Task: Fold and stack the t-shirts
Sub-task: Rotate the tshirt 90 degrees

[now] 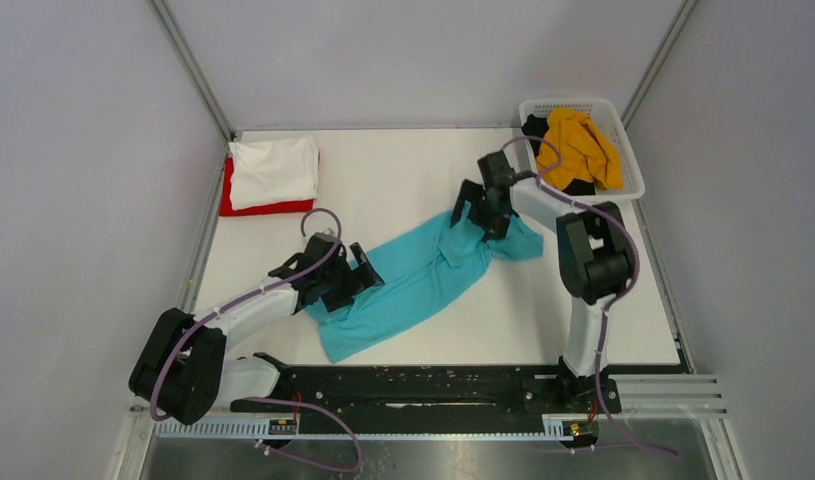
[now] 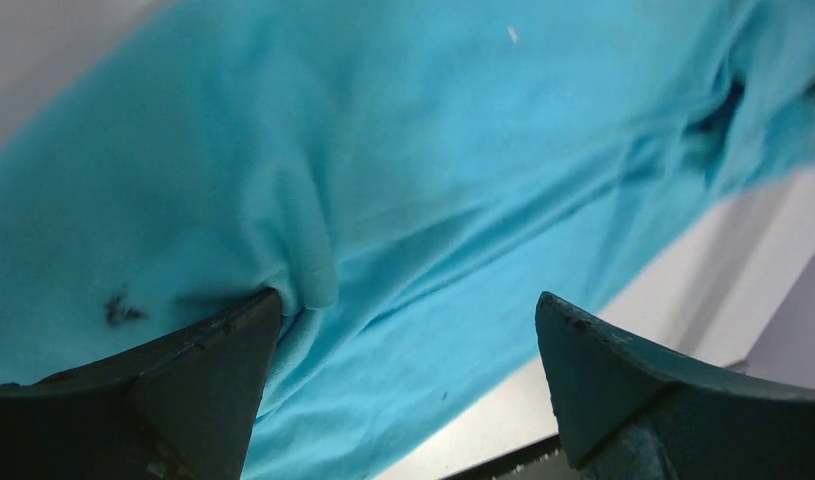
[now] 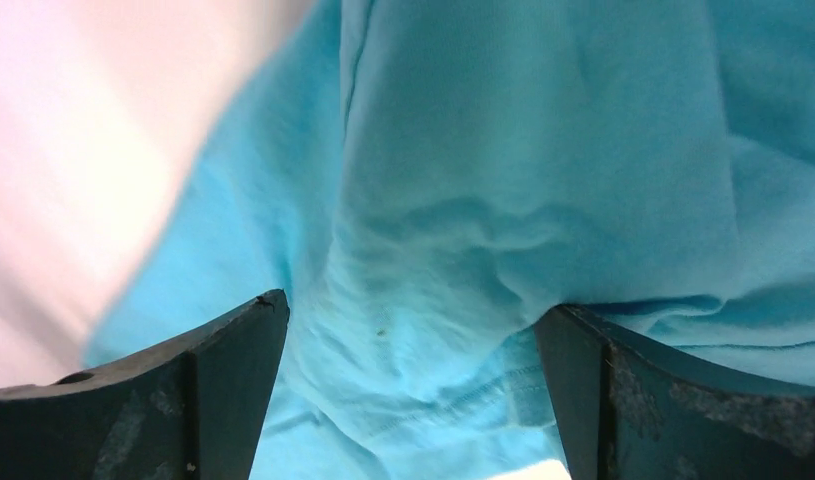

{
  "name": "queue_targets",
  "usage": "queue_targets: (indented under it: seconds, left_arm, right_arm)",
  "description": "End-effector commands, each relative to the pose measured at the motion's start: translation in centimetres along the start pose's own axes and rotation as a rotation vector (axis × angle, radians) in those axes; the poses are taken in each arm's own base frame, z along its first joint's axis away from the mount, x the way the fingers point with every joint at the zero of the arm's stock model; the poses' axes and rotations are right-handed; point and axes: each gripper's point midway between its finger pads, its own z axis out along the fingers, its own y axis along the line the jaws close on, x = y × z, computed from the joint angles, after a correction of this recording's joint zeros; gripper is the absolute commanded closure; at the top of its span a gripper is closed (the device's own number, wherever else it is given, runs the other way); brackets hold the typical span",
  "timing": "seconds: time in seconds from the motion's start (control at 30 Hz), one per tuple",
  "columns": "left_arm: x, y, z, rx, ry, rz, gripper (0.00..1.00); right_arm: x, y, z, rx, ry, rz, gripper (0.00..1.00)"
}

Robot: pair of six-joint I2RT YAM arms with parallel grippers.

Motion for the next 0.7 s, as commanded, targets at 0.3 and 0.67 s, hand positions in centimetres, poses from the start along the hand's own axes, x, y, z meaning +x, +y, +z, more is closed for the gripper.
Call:
queue_targets:
  seconds: [0.3, 0.67]
  left_arm:
    - [9.1, -7.0, 1.1, 0.152, 0.268, 0.097, 0.01]
    - [14.6, -13.7, 0.6, 0.248, 0.381, 0.278, 0.01]
  right_arm:
    - [-10.2, 12.1, 5.5, -0.224, 0.134, -0.069, 0.00]
    - [-13.1, 17.6, 3.1, -0.448, 0.015, -0.138, 0.01]
